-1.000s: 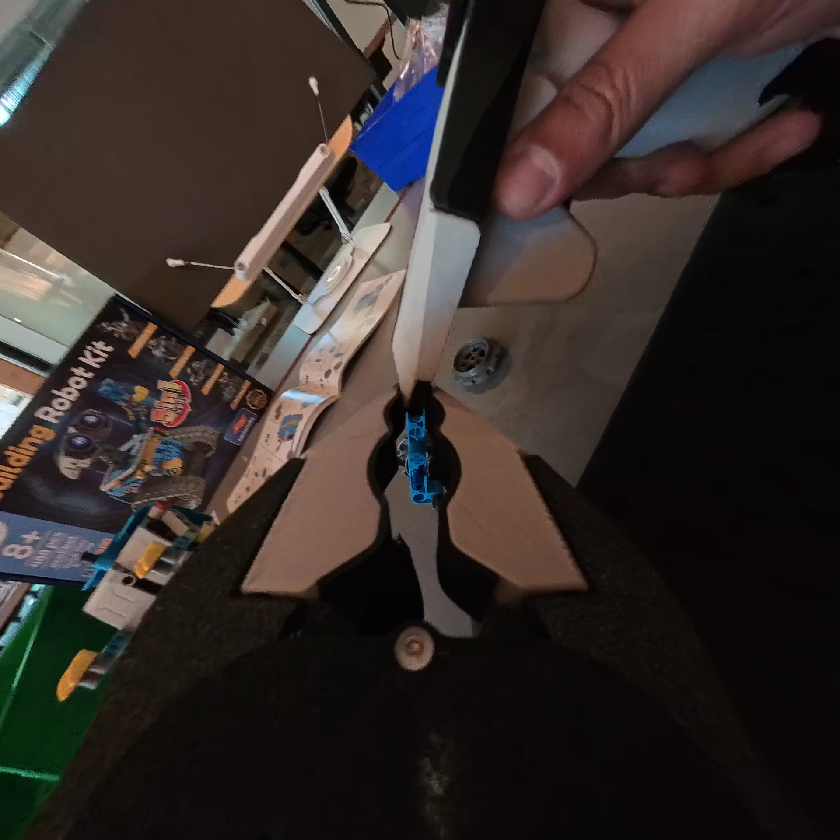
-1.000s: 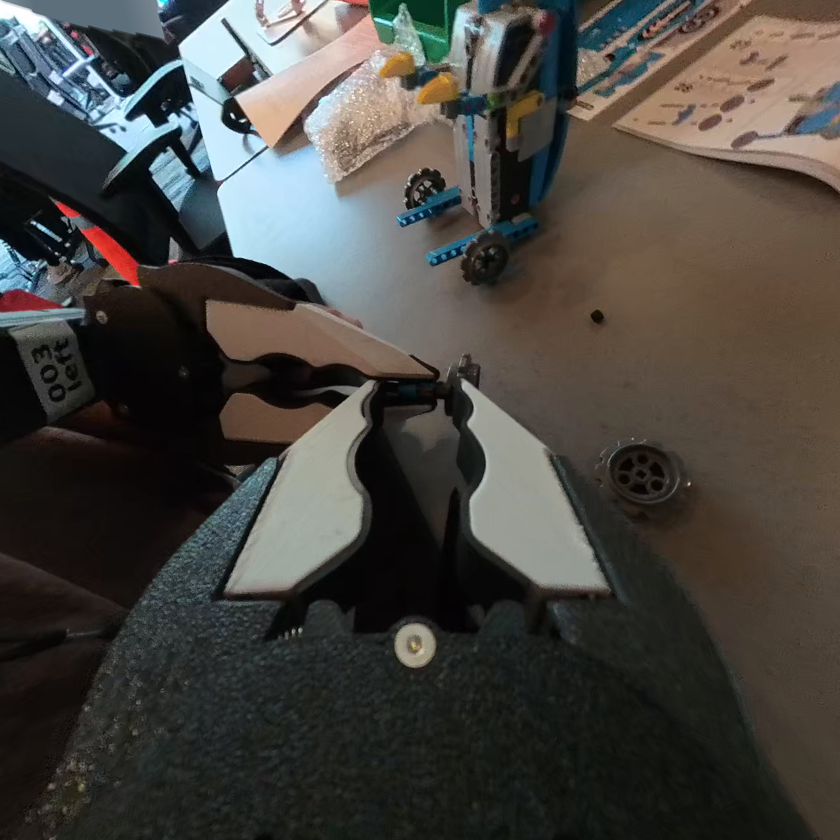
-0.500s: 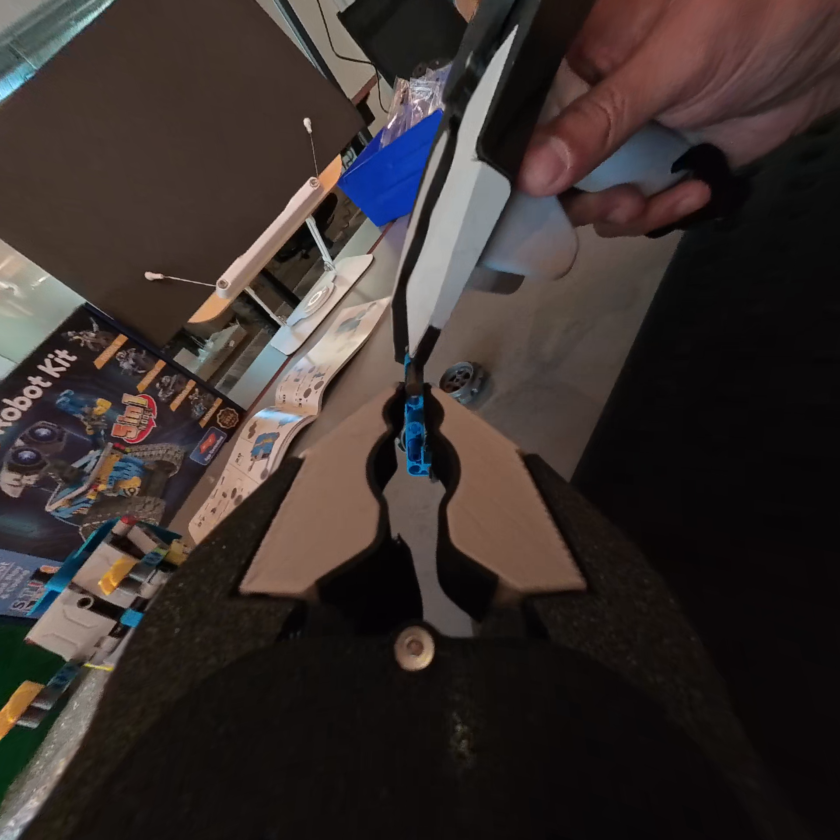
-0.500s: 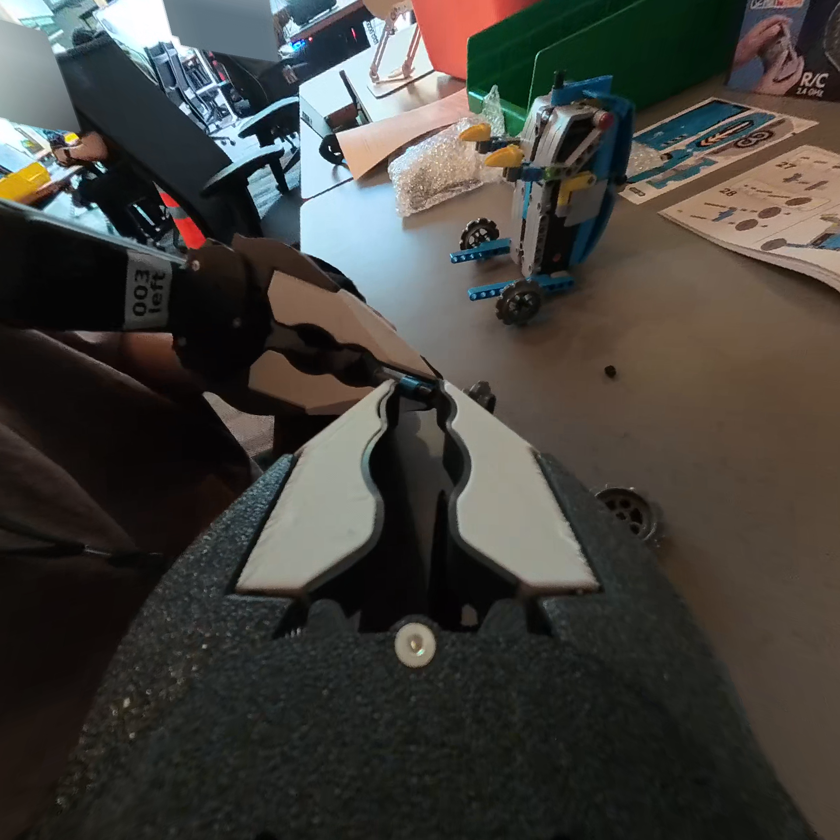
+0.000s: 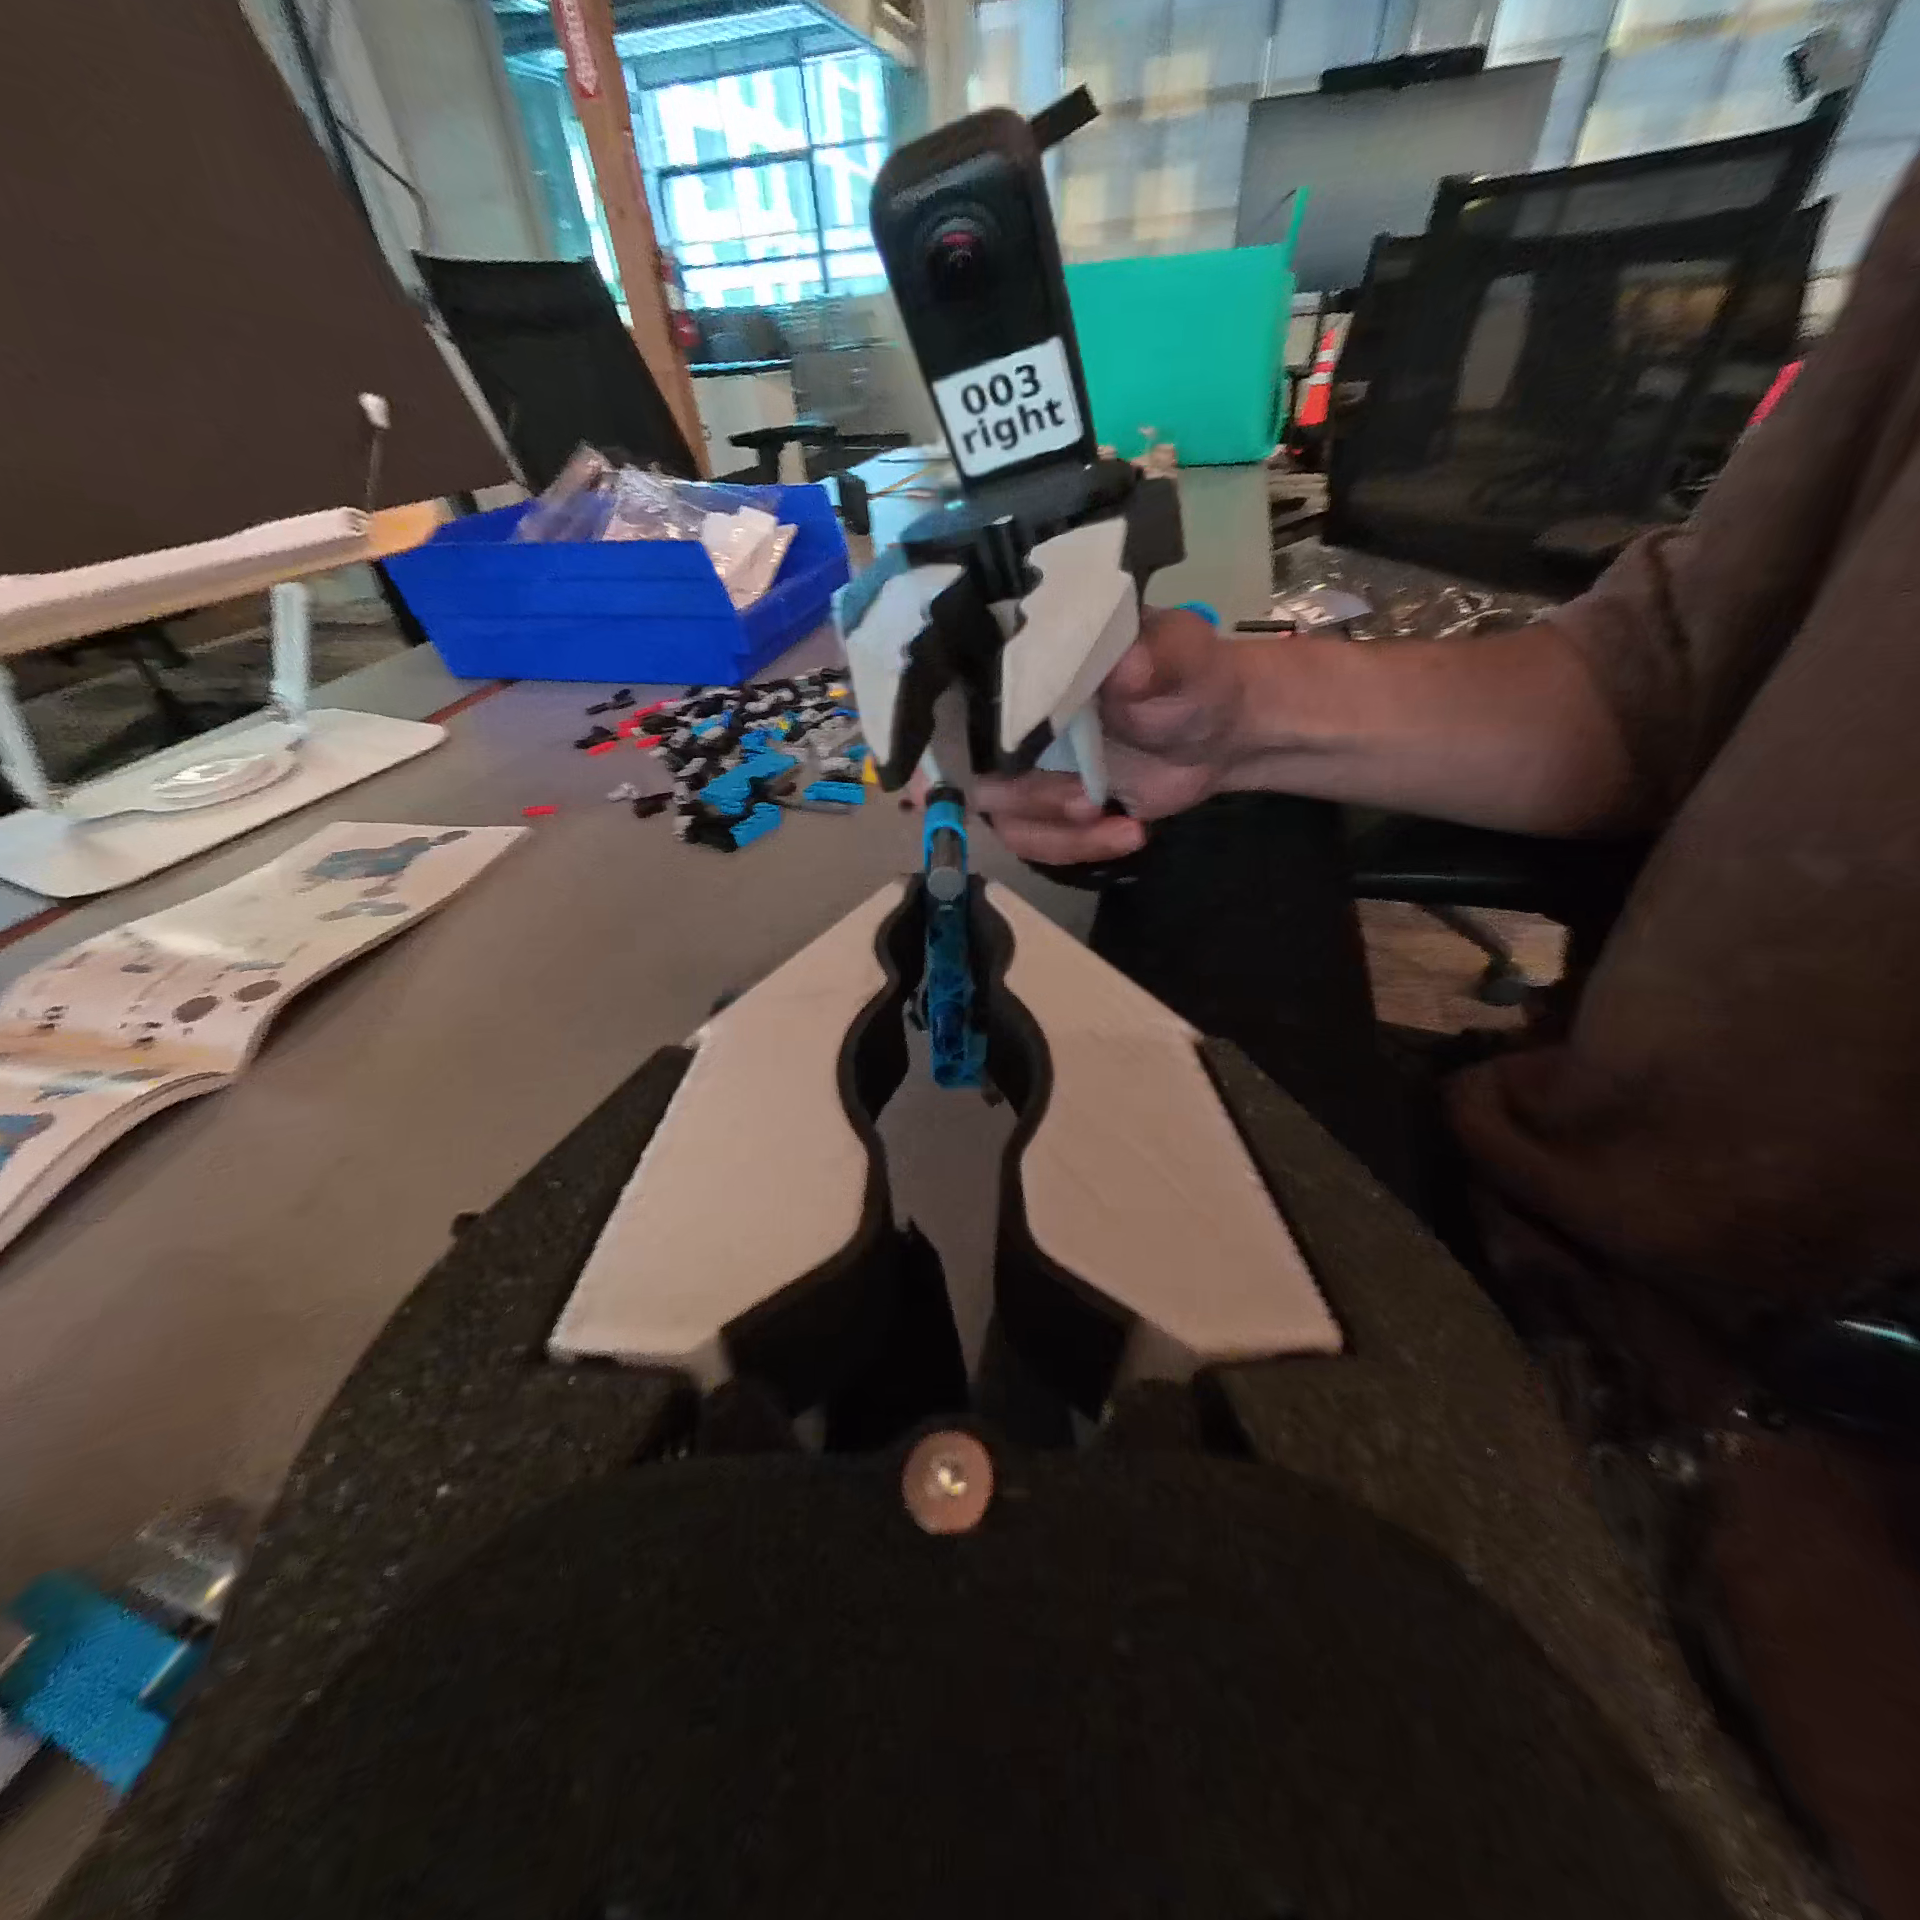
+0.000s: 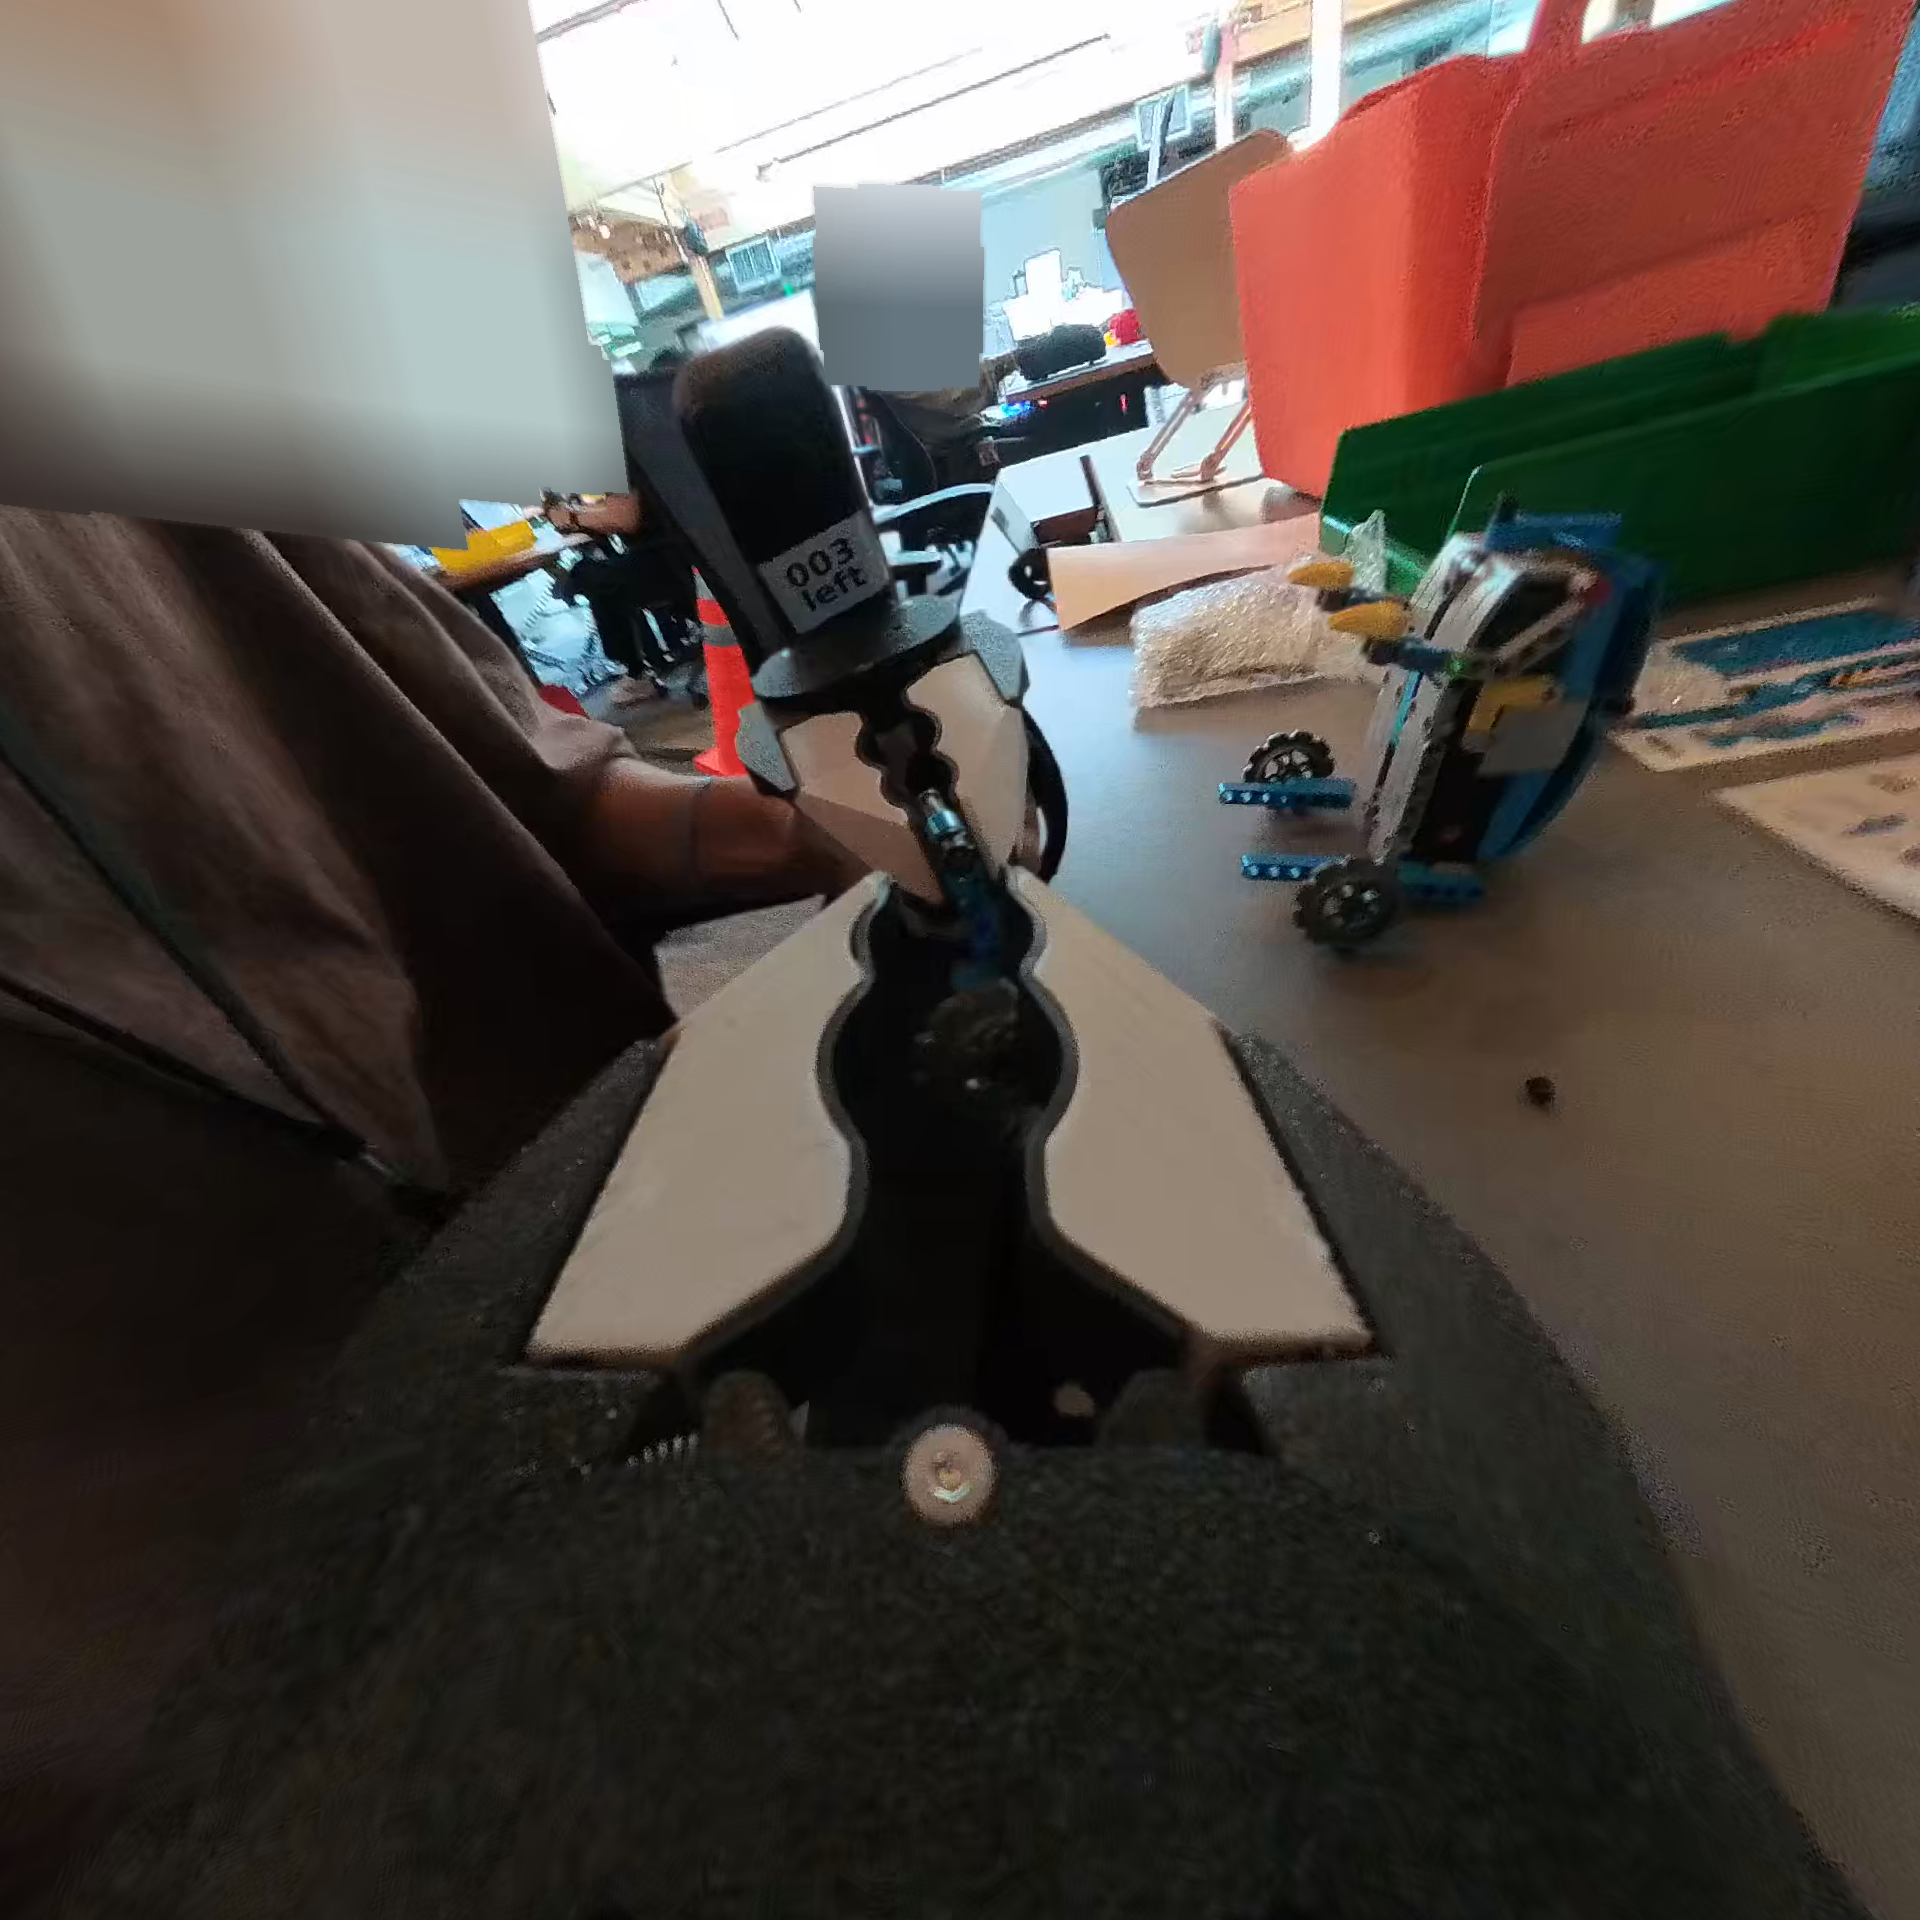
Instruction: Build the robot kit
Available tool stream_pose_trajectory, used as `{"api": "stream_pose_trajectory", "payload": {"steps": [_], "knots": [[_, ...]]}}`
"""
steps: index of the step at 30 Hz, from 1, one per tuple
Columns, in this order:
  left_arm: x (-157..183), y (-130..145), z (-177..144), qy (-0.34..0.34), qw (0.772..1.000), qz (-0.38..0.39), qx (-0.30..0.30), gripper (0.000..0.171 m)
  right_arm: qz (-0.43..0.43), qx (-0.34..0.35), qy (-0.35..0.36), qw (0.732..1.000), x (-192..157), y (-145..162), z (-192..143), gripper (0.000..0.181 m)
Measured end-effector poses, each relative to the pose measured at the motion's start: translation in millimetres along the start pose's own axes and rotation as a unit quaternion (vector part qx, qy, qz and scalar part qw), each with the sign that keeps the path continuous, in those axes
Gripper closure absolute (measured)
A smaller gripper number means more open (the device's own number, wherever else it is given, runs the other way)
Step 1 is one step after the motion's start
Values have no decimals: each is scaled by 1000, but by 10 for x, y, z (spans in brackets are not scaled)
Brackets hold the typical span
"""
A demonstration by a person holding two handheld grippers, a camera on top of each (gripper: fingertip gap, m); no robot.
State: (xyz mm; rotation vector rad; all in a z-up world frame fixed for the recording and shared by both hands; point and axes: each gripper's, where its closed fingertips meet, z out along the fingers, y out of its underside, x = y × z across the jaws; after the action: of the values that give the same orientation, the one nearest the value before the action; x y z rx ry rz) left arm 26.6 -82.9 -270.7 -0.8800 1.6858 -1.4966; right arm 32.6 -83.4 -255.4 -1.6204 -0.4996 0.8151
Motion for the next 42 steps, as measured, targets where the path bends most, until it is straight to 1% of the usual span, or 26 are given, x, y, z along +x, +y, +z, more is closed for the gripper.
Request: {"api": "stream_pose_trajectory", "payload": {"steps": [4,6,9,13,15,17,18,20,22,24,26,29,31,34,38,41,42], "knots": [[68,-11,-18,44,999,-25,5,165,-51,-14,9,999,-40,32,74,165],[105,-23,-31,64,997,-36,10,165,-63,-23,6,998,-53,69,101,168],[122,-14,-28,74,996,-42,6,165,-71,-14,-2,997,-90,54,132,168],[149,14,-9,75,997,-33,-4,165,-82,-13,-4,997,-122,52,165,173],[148,16,-11,75,997,-35,-5,165,-63,-16,-13,998,-127,61,167,174],[140,7,-15,73,997,-36,-2,165,-67,-11,-6,998,-112,43,148,174],[138,2,-20,73,997,-37,0,165,-70,-7,1,998,-101,35,145,171],[139,-2,-23,73,997,-37,1,165,-60,-17,-1,998,-96,71,155,169],[142,6,-17,73,997,-37,-2,165,-60,-19,-6,998,-110,88,162,174],[140,2,-18,72,997,-36,-1,165,-67,-23,-5,998,-110,89,164,174],[114,-20,-36,69,997,-43,8,165,-69,-16,0,997,-95,66,143,175],[54,-83,-84,60,996,-59,31,164,-47,-1,-5,999,-61,28,61,175],[21,-121,-114,54,995,-69,45,155,-40,1,-7,999,-47,25,19,175],[17,-137,-126,56,994,-75,51,154,-29,5,-13,999,-48,28,-8,175],[40,-132,-114,58,995,-69,48,156,-22,-1,-18,1000,-52,56,12,174],[51,-134,-111,57,995,-65,47,161,-17,-5,-21,1000,-60,75,38,175],[55,-136,-114,57,995,-63,48,166,-17,-9,-21,1000,-58,90,43,175]]}}
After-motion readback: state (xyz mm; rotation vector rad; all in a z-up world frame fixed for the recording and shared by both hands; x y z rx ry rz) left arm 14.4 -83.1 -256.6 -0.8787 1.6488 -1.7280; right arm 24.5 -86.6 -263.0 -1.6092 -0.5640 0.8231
